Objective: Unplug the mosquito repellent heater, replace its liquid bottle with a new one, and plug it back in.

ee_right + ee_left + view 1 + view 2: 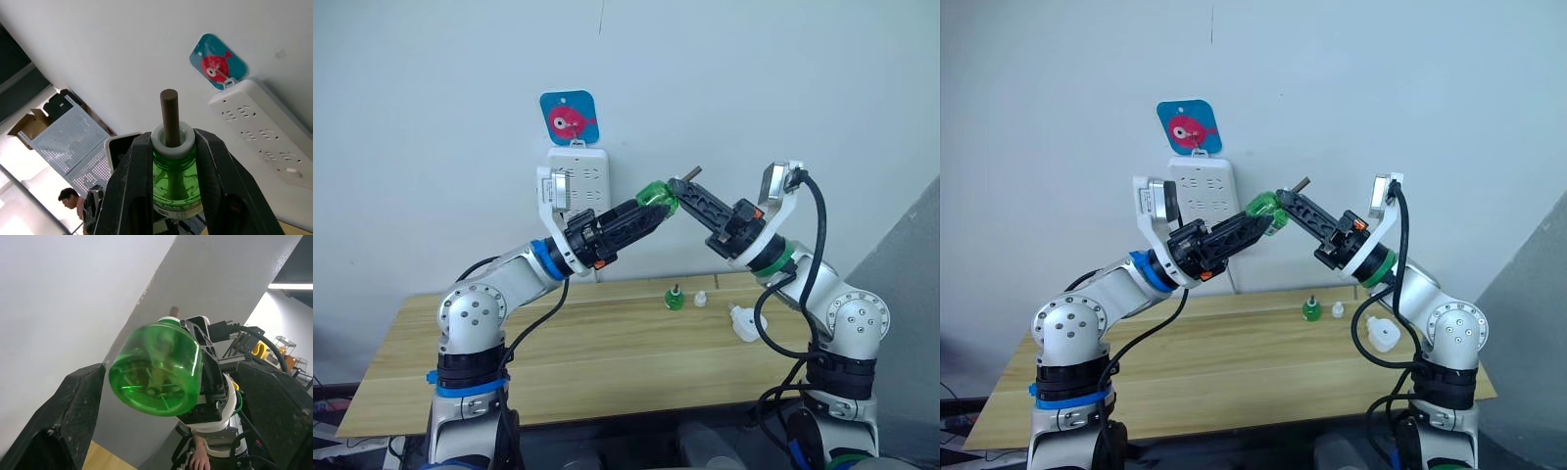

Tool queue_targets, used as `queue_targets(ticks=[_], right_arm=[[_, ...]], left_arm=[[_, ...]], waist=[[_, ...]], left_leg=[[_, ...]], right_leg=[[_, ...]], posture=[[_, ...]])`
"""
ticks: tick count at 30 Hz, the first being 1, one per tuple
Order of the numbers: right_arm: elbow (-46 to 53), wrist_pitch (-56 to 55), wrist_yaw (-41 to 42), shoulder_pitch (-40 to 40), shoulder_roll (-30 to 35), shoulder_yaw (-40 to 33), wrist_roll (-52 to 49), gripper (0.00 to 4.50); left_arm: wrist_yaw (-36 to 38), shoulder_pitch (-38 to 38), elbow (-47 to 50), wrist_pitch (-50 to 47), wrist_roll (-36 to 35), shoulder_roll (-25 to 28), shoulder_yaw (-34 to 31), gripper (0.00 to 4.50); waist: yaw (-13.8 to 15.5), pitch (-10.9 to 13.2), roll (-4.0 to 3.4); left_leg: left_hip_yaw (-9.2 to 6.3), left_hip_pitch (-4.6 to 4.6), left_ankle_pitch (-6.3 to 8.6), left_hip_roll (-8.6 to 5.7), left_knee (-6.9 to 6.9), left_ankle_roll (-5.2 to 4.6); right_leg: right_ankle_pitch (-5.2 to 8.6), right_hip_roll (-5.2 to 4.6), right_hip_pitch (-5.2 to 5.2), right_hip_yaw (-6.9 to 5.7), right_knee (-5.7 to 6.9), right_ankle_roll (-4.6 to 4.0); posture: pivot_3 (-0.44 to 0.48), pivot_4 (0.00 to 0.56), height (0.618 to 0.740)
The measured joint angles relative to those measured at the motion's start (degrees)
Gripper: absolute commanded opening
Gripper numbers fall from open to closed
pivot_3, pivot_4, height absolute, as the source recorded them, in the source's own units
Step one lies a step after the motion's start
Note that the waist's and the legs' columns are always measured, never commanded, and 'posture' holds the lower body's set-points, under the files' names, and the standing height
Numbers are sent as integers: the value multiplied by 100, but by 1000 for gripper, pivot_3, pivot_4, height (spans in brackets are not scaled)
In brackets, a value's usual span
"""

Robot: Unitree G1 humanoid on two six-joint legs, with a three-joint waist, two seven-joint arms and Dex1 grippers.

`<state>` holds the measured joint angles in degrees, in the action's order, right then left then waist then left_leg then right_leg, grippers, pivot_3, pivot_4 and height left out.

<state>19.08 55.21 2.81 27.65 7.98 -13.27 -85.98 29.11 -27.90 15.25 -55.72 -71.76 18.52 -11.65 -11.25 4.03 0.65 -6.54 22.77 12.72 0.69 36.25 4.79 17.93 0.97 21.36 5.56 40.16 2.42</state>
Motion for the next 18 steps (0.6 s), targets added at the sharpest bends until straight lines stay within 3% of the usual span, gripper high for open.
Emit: queue_targets(ticks=[8,14,15,18], right_arm=[[-2,-201,-48,-80,128,198,-182,812],[-3,-316,-45,-142,237,339,-291,812],[-4,-336,-46,-144,243,347,-307,812],[-4,-397,-45,-144,267,383,-345,812]], left_arm=[[-152,-25,-20,6,-147,-21,-1,4500],[-208,-36,-158,7,-235,-16,-6,2606],[-197,-37,-160,7,-250,-16,0,2396],[-180,-67,-160,7,-249,3,0,2362]], waist=[[4,-1,0],[7,-1,0],[8,-1,0],[9,-1,0]], left_leg=[[0,1,0,0,-1,0],[2,0,0,0,-1,0],[1,2,0,0,-1,0],[2,2,0,0,-2,0]], right_leg=[[13,0,0,0,-2,21],[13,1,1,2,-2,23],[13,1,1,2,-3,23],[13,1,0,2,-5,22]], posture=[[-159,0,733],[-157,0,733],[-157,0,733],[-157,0,733]])
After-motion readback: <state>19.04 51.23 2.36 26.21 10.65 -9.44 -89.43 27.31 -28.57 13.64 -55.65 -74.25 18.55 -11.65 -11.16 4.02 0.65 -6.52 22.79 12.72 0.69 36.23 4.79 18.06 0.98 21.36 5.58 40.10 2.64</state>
